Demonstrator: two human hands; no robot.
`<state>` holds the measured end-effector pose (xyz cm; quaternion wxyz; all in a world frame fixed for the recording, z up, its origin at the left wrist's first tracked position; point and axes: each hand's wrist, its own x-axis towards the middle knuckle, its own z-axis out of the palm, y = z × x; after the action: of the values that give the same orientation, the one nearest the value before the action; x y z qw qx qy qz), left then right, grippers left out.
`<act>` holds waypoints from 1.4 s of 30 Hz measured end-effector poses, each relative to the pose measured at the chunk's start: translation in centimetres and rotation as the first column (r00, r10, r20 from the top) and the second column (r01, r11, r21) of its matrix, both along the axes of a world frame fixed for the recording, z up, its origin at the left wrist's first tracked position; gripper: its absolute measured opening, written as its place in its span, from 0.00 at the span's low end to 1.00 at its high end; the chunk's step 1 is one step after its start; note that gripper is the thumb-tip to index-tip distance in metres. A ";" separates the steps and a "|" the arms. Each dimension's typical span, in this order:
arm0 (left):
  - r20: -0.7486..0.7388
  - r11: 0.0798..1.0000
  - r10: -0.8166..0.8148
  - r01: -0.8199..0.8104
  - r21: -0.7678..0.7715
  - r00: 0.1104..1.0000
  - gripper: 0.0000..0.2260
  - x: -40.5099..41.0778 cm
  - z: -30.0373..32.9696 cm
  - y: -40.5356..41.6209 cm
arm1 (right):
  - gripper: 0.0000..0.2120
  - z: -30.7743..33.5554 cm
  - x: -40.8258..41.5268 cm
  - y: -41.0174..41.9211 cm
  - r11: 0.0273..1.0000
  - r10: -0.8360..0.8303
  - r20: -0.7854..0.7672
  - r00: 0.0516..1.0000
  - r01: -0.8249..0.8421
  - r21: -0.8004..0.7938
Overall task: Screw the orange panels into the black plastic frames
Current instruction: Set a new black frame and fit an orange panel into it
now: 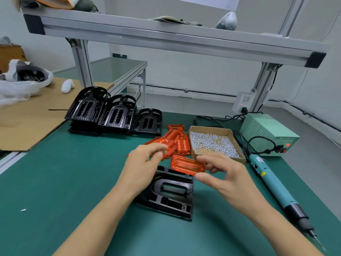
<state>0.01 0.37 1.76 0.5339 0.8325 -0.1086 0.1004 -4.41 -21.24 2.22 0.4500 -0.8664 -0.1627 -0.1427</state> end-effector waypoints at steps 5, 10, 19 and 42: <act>0.045 0.949 0.184 -0.190 0.253 0.982 0.15 -0.7 -1.6 1.6 | 0.16 -2.2 -0.9 0.4 0.991 -0.092 -0.107 0.990 0.102 0.088; -0.013 0.936 0.174 -0.162 0.312 0.985 0.14 -1.3 -3.6 2.1 | 0.13 -3.3 -1.1 1.5 0.991 -0.074 -0.202 0.977 0.095 0.097; 0.069 0.903 0.172 -0.185 0.388 0.983 0.12 -2.1 -3.7 2.2 | 0.11 -4.1 -0.2 2.1 0.995 -0.095 -0.268 0.959 0.100 0.005; 0.144 0.819 -0.154 0.045 0.572 0.978 0.13 -1.6 -4.5 -0.1 | 0.18 -3.6 0.5 0.1 0.961 -0.075 -0.298 0.952 -0.011 -0.277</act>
<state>-1.56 0.23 -2.72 0.2557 0.9334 -0.2257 0.1118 -3.93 -21.15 -1.41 0.3424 -0.9347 -0.0950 0.0095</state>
